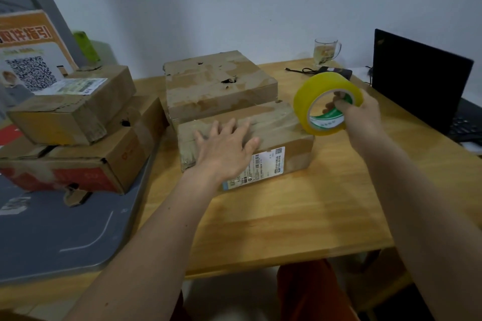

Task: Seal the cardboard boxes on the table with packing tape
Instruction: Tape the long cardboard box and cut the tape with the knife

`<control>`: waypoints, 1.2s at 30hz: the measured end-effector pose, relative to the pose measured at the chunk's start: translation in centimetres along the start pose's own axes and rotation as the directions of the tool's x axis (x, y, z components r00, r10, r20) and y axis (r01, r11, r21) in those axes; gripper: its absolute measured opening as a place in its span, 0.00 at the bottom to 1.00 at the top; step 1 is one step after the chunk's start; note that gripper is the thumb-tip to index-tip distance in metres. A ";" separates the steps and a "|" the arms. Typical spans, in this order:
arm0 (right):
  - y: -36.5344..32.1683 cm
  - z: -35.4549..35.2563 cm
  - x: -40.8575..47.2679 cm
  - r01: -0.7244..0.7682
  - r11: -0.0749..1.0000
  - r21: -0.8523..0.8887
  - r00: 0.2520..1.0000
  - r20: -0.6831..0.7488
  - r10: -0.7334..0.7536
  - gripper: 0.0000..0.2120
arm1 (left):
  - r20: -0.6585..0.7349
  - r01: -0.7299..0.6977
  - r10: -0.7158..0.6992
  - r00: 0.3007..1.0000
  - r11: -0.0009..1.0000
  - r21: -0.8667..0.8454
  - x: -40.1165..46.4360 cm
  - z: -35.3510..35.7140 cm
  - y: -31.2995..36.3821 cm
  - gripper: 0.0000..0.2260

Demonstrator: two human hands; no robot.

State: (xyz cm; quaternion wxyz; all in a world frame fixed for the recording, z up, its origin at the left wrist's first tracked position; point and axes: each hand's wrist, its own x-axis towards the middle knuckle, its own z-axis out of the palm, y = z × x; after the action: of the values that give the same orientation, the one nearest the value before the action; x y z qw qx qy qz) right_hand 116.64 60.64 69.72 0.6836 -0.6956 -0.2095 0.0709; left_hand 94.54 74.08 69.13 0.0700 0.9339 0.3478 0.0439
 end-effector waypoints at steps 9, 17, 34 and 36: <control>0.0 0.7 0.7 0.109 0.993 -0.044 0.993 -0.045 -0.111 0.10 | 0.034 -0.108 0.112 0.993 0.989 -0.103 2.5 -0.6 4.2 0.51; 2.1 -1.1 1.8 0.051 0.979 -0.197 0.990 -0.121 -0.076 0.04 | 0.007 -0.171 0.171 0.985 0.985 -0.023 3.7 1.3 3.4 0.39; 6.1 -2.1 1.3 -0.077 0.977 -0.199 0.996 -0.052 0.068 0.15 | 0.041 -0.192 0.189 0.981 0.979 0.073 3.8 1.7 3.2 0.33; 6.1 -2.3 1.5 -0.086 0.975 -0.203 0.996 -0.034 0.081 0.22 | 0.044 -0.192 0.189 0.981 0.977 0.088 3.8 1.7 3.2 0.34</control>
State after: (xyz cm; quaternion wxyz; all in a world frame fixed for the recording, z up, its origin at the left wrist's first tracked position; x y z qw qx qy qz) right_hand 120.05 59.23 64.16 0.6074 -0.7712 -0.1776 0.0689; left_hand 99.72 74.03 68.08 0.0286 0.9658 0.2571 0.0181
